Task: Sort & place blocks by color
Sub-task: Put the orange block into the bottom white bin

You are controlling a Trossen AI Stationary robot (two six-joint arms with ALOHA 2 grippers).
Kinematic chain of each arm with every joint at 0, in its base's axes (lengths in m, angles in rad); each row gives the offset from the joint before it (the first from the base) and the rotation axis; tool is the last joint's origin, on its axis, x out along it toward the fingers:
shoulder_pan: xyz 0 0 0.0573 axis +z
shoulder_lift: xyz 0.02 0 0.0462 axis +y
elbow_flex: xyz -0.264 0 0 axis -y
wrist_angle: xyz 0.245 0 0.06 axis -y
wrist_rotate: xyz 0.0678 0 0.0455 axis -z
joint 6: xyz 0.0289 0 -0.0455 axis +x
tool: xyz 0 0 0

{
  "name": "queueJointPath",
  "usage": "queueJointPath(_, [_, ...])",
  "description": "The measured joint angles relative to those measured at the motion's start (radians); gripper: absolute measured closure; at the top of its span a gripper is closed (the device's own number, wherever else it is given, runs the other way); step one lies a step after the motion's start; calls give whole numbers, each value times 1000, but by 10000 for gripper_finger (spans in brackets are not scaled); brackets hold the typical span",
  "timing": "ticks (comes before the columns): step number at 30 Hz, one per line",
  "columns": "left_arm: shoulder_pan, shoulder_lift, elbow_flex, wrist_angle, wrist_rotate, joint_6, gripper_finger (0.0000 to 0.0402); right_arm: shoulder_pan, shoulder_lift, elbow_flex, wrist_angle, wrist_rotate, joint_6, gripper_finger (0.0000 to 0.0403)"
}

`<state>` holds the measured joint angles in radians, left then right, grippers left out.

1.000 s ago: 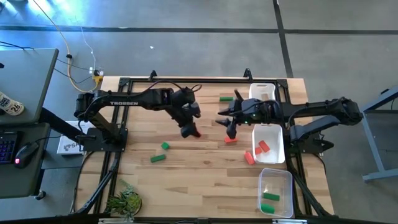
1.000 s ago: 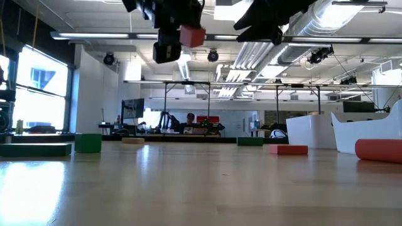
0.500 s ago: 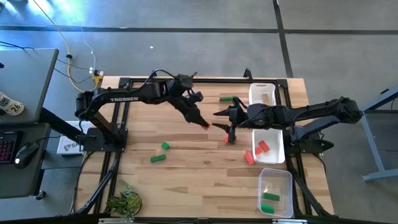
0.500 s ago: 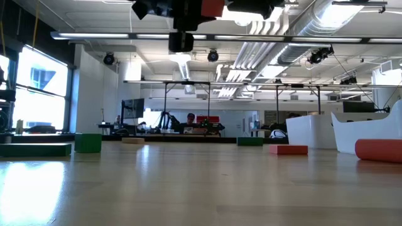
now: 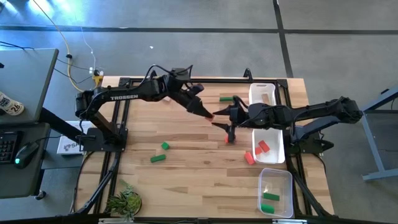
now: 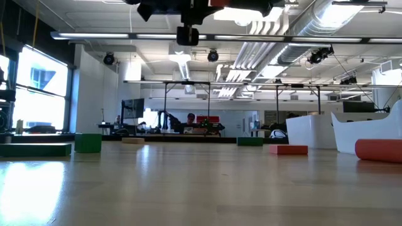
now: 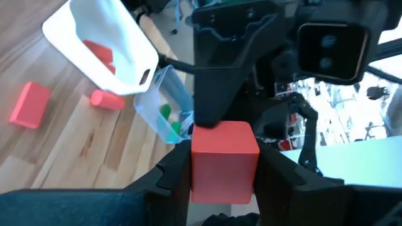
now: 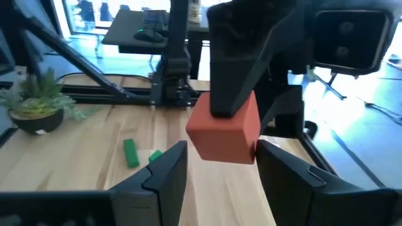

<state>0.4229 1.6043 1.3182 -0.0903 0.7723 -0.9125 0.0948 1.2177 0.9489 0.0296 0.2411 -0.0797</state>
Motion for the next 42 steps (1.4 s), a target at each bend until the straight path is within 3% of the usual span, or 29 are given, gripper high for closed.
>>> queueJointPath(12, [-4,0,0,70,-97,-55,291,0,0,0,44,143,-28,226])
queueJointPath(29, [-4,1,0,94,-107,-20,289,-3,7,0,70,151,11,226])
queueJointPath(37, [-3,2,-1,79,-110,-34,289,-2,26,1,72,174,19,281])
queueJointPath(42, [-2,9,-1,80,-107,-34,283,-2,32,1,73,188,45,282])
